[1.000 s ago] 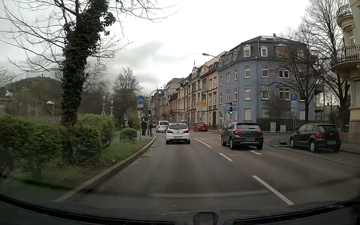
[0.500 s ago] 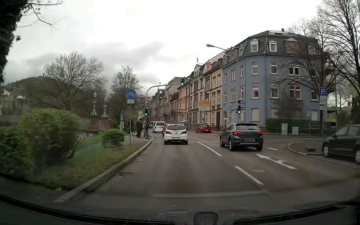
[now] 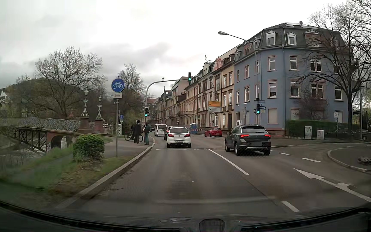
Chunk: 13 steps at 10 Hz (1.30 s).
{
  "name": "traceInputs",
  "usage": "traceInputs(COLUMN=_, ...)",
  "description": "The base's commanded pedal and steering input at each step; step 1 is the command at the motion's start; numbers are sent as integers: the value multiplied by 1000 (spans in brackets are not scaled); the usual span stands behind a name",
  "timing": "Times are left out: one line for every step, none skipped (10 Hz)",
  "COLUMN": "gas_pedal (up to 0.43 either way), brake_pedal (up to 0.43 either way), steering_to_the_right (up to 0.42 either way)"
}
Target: Follow the waypoints while adhering to traffic rules and regulations
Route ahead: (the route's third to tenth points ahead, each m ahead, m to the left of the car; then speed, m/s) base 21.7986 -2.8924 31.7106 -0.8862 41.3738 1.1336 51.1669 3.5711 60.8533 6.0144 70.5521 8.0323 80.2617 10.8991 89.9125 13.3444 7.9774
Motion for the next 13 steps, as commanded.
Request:
traceInputs(gas_pedal=130, brake_pedal=0, steering_to_the_right=-10)
traceInputs(gas_pedal=130, brake_pedal=0, steering_to_the_right=-10)
traceInputs(gas_pedal=130, brake_pedal=0, steering_to_the_right=-12)
traceInputs(gas_pedal=130, brake_pedal=0, steering_to_the_right=-13)
traceInputs(gas_pedal=130, brake_pedal=0, steering_to_the_right=-16)
traceInputs(gas_pedal=130, brake_pedal=0, steering_to_the_right=-17)
traceInputs(gas_pedal=130, brake_pedal=0, steering_to_the_right=-17)
traceInputs(gas_pedal=130, brake_pedal=0, steering_to_the_right=-17)
traceInputs(gas_pedal=130, brake_pedal=0, steering_to_the_right=-17)
traceInputs(gas_pedal=130, brake_pedal=0, steering_to_the_right=-17)
traceInputs(gas_pedal=130, brake_pedal=0, steering_to_the_right=-17)
traceInputs(gas_pedal=130, brake_pedal=0, steering_to_the_right=-18)
traceInputs(gas_pedal=130, brake_pedal=0, steering_to_the_right=-19)
